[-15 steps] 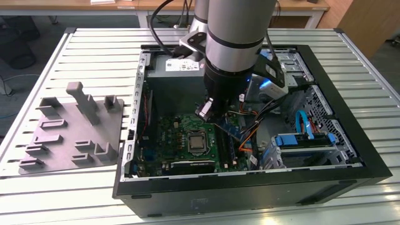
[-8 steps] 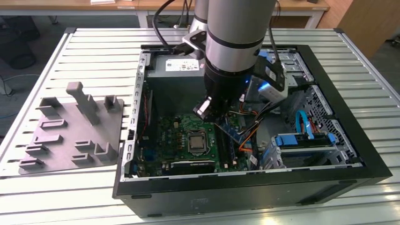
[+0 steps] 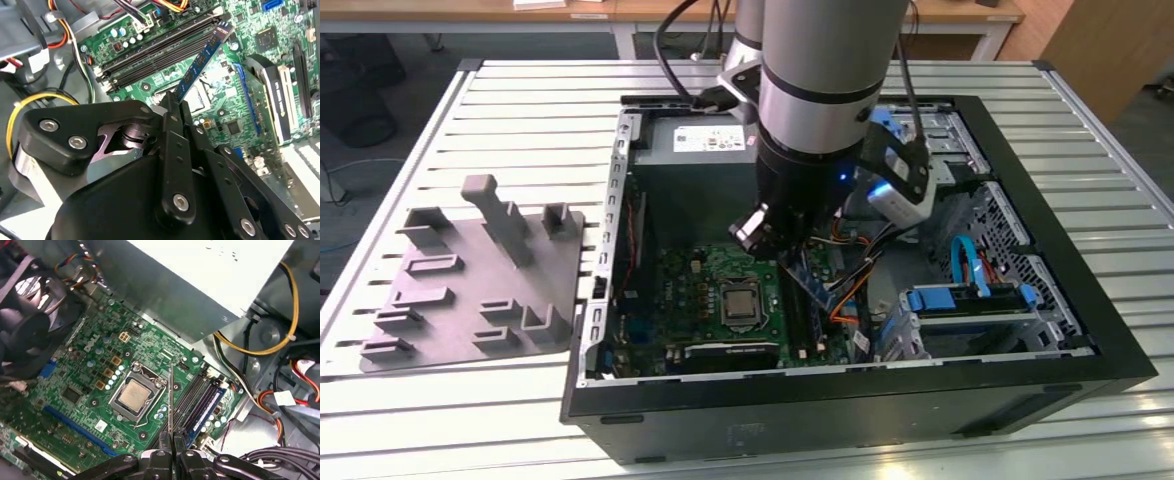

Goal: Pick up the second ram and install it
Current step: 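Insert the second ram into the second slot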

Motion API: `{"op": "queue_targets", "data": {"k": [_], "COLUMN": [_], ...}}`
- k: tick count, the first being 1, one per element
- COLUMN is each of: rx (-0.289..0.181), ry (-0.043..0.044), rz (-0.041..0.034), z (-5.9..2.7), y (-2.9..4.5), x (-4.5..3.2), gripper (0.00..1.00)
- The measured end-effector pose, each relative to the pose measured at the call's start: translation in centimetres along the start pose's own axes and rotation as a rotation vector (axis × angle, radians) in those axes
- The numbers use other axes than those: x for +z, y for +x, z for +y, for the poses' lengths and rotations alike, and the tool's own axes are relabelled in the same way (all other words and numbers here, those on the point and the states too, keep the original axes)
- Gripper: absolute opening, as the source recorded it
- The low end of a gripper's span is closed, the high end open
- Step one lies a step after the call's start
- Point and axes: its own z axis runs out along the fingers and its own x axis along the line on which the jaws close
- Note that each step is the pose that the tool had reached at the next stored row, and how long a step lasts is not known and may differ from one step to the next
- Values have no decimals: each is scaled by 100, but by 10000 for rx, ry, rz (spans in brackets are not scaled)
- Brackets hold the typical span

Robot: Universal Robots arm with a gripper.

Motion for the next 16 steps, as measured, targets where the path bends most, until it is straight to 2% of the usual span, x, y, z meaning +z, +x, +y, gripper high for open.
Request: {"op": "queue_targets", "data": {"k": [16], "rx": [2081], "ry": [84], "rz": [-73], "z": [0], "y": [0], "x": [3], "gripper": [14]}}
